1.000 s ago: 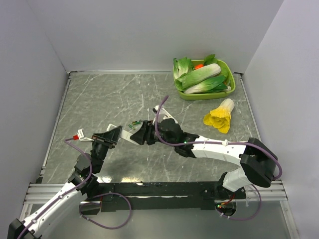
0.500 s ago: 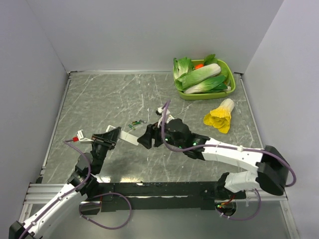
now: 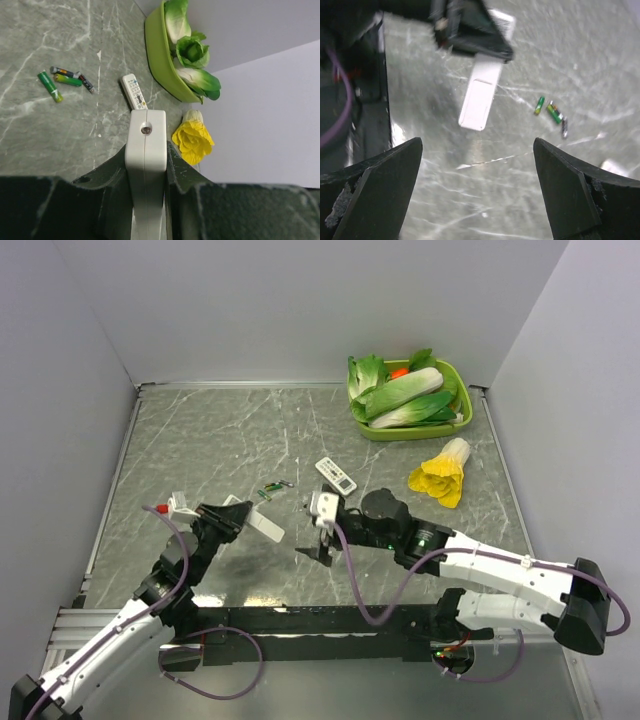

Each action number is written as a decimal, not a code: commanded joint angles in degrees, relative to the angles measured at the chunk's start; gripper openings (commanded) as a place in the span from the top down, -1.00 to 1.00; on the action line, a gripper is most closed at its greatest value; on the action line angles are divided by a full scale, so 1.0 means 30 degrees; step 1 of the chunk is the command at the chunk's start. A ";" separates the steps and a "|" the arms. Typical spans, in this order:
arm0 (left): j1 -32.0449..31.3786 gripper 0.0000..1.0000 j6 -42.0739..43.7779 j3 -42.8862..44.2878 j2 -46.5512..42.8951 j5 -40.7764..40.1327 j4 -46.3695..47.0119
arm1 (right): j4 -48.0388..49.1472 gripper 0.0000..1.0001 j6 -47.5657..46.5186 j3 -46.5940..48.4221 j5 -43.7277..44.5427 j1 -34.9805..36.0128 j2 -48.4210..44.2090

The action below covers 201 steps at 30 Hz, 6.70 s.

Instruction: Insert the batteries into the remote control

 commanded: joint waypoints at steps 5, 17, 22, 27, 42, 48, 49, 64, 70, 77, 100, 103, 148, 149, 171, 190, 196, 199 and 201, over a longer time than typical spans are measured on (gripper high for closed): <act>-0.0029 0.96 0.1343 0.2635 0.2043 0.2780 0.0269 | 0.0537 -0.99 -1.0177 -0.1091 -0.2382 0.0855 -0.0587; -0.0029 0.97 0.1989 0.3926 0.4065 0.5303 0.1236 | 0.1354 -0.99 -1.2847 -0.0562 -0.0770 0.2585 0.1963; -0.0029 0.97 0.1988 0.4014 0.4243 0.5802 0.1412 | 0.2523 -0.99 -1.3256 -0.0591 0.0049 0.2644 0.2725; -0.0029 0.96 0.2018 0.4131 0.4155 0.5802 0.1324 | 0.2616 -0.99 -1.3667 -0.0299 0.0199 0.2732 0.3281; -0.0029 0.96 0.1696 0.4277 0.4388 0.6212 0.1617 | 0.1738 -0.97 -1.3580 0.0375 -0.0826 0.2761 0.4161; -0.0029 0.96 0.1461 0.4307 0.4419 0.6095 0.1764 | 0.1269 -0.93 -1.3550 0.0375 -0.0914 0.2761 0.4366; -0.0029 0.96 0.1403 0.4307 0.4447 0.6095 0.1764 | 0.1123 -0.91 -1.3550 0.0404 -0.0944 0.2732 0.4425; 0.0000 0.97 0.0964 0.4746 0.4652 0.6036 0.1852 | -0.0724 -0.79 -1.3960 0.0464 -0.0592 0.2966 0.5069; 0.0146 0.97 0.0349 0.4600 0.4448 0.5217 0.1706 | -0.0724 -0.77 -1.3814 0.0141 -0.0387 0.3142 0.5187; 0.0322 0.97 0.0026 0.4541 0.3892 0.4689 0.1296 | -0.1339 -0.72 -1.3726 0.0024 -0.0446 0.3259 0.5421; 0.1259 0.97 0.1723 0.2757 0.2515 0.4514 0.2320 | -0.0262 -0.60 -0.9717 -0.0532 0.0225 0.3493 0.2789; 0.1260 0.97 0.2222 0.2637 0.2397 0.4630 0.2116 | 0.1760 -0.75 -0.8483 -0.1350 0.0753 0.3494 0.1294; 0.1318 0.97 -0.0881 0.4950 0.4771 0.6184 0.0096 | 0.3144 -0.79 -1.5366 -0.0181 0.2249 0.3552 0.6124; 0.1289 0.97 -0.0970 0.5009 0.4741 0.6067 0.0065 | 0.3056 -0.76 -1.5366 -0.0239 0.2278 0.3581 0.6153; 0.3953 0.97 -0.2785 0.5186 0.4388 0.9199 0.1380 | 0.1384 -0.10 -1.5133 -0.0387 0.2836 0.3816 0.7970; 0.4014 0.97 -0.3431 0.2755 0.4301 0.8762 0.3228 | 0.2732 -0.65 -1.3931 0.0785 0.2981 0.3815 0.6508; 0.4014 0.97 -0.3694 0.1876 0.4476 0.8263 0.3872 | 0.2383 -0.78 -1.3609 0.1311 0.2659 0.3874 0.5599; 0.4014 0.97 -0.3608 0.1699 0.4506 0.8059 0.3903 | 0.2205 -0.82 -1.3375 0.1255 0.2543 0.3815 0.5072; 0.4014 0.97 -0.3520 0.1729 0.4419 0.7825 0.3670 | 0.2409 -0.83 -1.3112 0.0789 0.2280 0.3845 0.4284</act>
